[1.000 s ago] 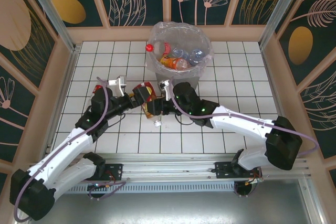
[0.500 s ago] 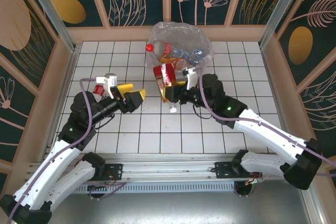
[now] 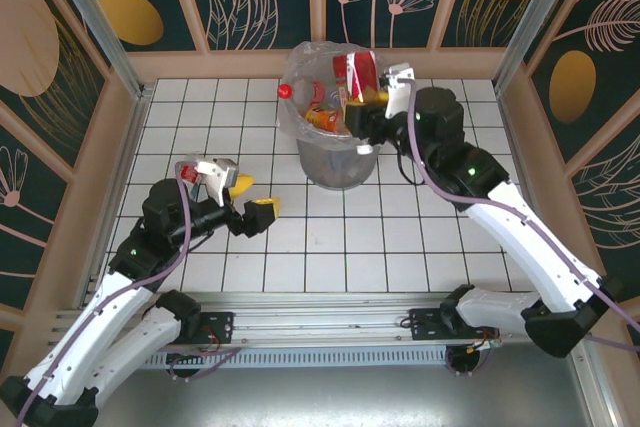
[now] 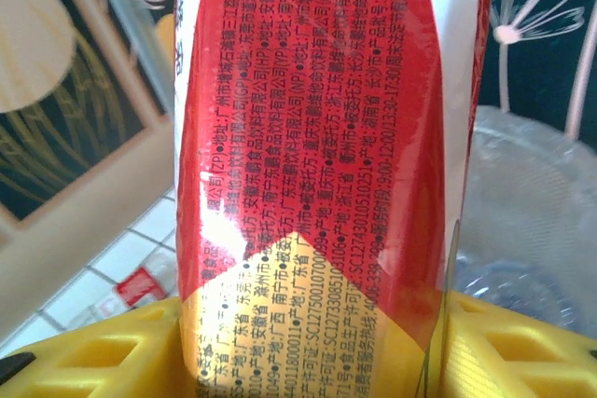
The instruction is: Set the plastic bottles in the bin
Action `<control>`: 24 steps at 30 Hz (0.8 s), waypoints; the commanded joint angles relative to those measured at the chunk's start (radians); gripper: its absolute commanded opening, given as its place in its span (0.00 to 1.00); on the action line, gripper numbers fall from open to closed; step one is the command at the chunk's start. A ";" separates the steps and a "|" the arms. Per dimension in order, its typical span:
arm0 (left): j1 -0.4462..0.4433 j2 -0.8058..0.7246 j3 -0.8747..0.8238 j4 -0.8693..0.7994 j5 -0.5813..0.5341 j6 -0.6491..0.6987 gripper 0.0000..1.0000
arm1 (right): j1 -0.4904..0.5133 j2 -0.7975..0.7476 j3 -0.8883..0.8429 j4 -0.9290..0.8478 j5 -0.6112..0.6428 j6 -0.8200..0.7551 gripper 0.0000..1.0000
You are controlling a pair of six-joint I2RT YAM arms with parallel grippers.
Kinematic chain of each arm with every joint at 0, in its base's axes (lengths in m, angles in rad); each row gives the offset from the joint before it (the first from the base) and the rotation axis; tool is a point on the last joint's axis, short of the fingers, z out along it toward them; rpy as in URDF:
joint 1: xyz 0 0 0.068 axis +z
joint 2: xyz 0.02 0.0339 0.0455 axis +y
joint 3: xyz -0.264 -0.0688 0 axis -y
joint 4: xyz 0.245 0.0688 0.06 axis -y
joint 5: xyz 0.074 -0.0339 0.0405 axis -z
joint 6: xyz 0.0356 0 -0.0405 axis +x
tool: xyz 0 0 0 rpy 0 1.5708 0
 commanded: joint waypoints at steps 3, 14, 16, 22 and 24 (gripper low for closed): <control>-0.003 -0.007 -0.025 -0.007 -0.061 0.035 0.99 | -0.055 0.154 0.177 -0.098 0.074 -0.122 0.59; -0.003 -0.012 -0.051 0.000 -0.110 0.025 0.99 | -0.101 0.475 0.522 -0.222 0.213 -0.218 0.59; -0.003 -0.008 -0.050 0.000 -0.110 0.026 0.99 | -0.110 0.512 0.554 -0.218 0.227 -0.239 0.59; -0.003 -0.010 -0.056 0.000 -0.122 0.022 0.99 | -0.124 0.602 0.653 -0.227 0.206 -0.263 0.59; -0.004 -0.006 -0.055 0.002 -0.120 0.021 0.98 | -0.125 0.626 0.691 -0.212 0.179 -0.264 0.59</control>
